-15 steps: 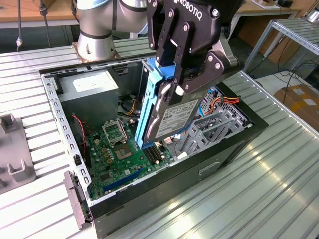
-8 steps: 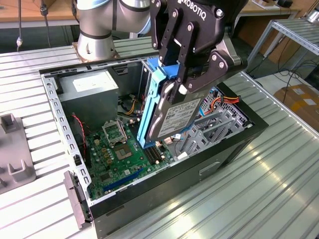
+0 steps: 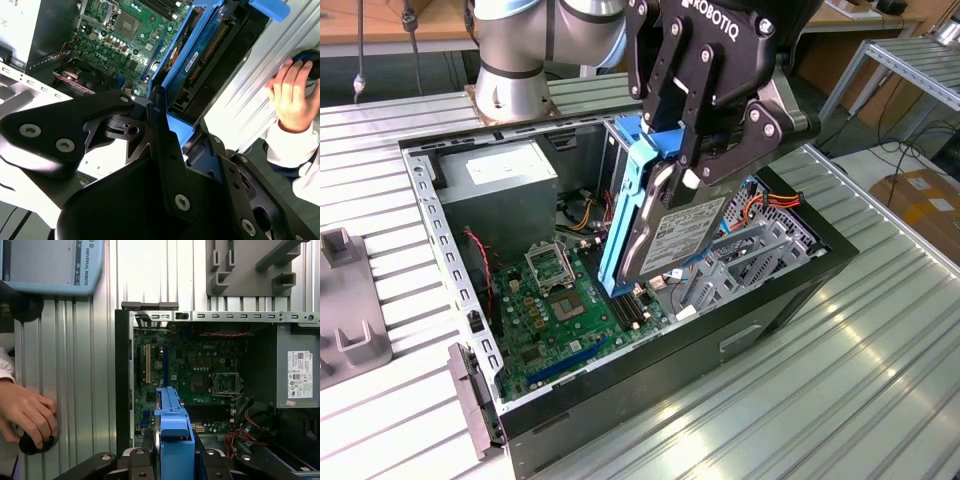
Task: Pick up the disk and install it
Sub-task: 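Pick up the disk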
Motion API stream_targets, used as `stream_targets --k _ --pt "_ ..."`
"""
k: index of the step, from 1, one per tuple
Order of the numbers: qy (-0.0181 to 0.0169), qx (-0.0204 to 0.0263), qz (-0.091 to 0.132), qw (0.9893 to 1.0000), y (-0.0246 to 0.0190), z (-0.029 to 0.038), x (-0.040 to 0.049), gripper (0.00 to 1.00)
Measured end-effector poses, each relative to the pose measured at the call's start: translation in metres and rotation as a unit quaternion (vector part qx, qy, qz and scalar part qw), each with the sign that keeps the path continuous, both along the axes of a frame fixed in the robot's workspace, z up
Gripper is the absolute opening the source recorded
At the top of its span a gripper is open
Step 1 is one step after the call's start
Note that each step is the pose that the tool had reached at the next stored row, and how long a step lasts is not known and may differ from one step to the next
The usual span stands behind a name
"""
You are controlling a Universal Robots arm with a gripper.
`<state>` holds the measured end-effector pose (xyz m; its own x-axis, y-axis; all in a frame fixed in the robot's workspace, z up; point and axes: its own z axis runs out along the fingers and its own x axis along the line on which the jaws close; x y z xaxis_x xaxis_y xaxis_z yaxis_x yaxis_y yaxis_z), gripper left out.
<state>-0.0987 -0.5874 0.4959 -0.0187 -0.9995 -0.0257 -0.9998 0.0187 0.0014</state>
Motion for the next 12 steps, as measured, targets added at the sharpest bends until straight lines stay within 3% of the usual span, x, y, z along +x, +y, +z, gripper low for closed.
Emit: stream_targets --k 12 --pt "0.0 0.0 0.0 1.0 0.0 -0.0021 0.0118 0.37"
